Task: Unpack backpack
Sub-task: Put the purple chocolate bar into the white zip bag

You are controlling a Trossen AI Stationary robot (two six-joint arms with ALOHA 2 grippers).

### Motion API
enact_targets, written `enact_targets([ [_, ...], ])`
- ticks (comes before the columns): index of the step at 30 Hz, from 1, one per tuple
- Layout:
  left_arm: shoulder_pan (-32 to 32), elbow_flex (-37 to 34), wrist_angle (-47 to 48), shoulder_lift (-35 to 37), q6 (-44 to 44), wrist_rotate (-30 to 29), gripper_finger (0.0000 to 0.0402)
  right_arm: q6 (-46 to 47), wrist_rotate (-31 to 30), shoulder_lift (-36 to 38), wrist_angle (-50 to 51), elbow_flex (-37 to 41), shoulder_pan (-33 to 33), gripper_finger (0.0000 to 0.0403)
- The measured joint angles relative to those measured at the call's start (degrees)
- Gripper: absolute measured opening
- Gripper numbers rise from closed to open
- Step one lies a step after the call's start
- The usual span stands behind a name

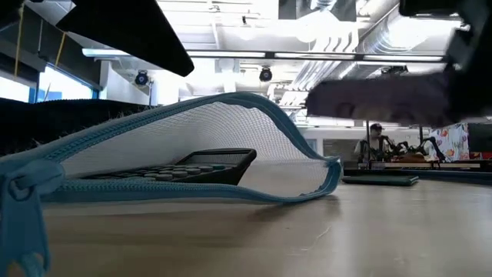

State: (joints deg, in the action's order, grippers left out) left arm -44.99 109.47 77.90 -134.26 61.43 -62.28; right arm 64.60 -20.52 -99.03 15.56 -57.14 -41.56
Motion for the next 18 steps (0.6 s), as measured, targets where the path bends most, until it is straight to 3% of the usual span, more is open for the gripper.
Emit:
enact_targets([
  [7, 0.0, 0.0, -1.8, 0.0, 0.0, 0.0, 0.0, 4.1, -5.7, -5.2, -0.2, 0.1, 6.5, 0.0],
  [14, 0.0, 0.0, -1.9, 0.0, -0.6, 0.0, 0.0, -2.4, -2.4, -4.9, -1.1, 0.1, 20.0, 0.0001],
  [18, -0.2, 0.0, -1.9, 0.0, -0.6, 0.0, 0.0, -9.3, -3.1, -4.9, -6.6, 0.1, 24.7, 0.0014],
])
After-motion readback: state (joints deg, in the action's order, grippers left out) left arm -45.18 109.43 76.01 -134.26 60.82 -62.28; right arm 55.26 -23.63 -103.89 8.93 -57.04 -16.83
